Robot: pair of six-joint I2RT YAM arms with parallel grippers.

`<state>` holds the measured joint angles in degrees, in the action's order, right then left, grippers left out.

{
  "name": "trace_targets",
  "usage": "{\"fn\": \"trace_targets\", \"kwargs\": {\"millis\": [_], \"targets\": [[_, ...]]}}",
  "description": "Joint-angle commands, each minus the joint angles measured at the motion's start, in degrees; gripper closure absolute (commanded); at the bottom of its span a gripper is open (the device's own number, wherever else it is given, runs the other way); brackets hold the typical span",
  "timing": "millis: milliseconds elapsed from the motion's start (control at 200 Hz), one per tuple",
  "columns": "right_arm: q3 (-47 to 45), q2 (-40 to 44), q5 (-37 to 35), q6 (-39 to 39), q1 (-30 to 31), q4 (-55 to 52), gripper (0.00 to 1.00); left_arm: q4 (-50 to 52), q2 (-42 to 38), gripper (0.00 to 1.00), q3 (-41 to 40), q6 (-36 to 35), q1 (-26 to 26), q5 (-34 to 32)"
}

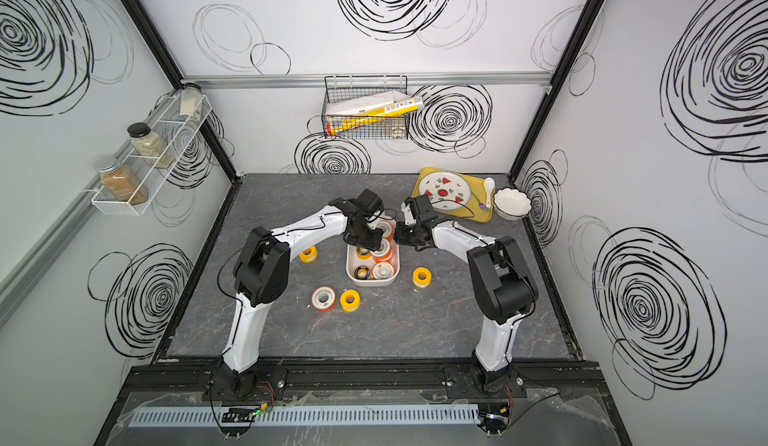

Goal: Put the sealing tape into the storage box
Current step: Place the sealing tape in the storage box.

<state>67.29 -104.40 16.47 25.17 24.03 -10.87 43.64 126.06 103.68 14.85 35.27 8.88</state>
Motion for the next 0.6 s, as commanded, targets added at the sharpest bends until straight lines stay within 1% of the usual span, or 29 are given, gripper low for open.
{"fn": "trace_targets", "kwargs": {"millis": [0, 180, 220, 310, 596], "targets": [[0.0, -0.3, 1.1, -0.8, 0.0, 0.3, 0.78, 0.2, 1.5, 0.65, 2.2, 0.6, 0.3, 0.3], [0.0, -0.2, 0.9, -1.0, 0.0, 0.2, 0.78, 0.1, 2.0, 0.64, 2.8, 1.0, 0.3, 0.8], [0.1, -0.2, 0.9, -1.0, 0.0, 0.2, 0.78, 0.1, 2.2, 0.61, 2.8, 1.1, 0.3, 0.7], [0.1, -0.1, 0.8, -1.2, 0.0, 0.1, 0.78, 0.1, 2.2, 0.59, 2.9, 1.2, 0.3, 0.9], [0.8, 0.1, 0.3, -1.6, 0.0, -0.7, 0.78, 0.5, 1.0, 0.59, 3.6, 1.1, 0.3, 0.1]]}}
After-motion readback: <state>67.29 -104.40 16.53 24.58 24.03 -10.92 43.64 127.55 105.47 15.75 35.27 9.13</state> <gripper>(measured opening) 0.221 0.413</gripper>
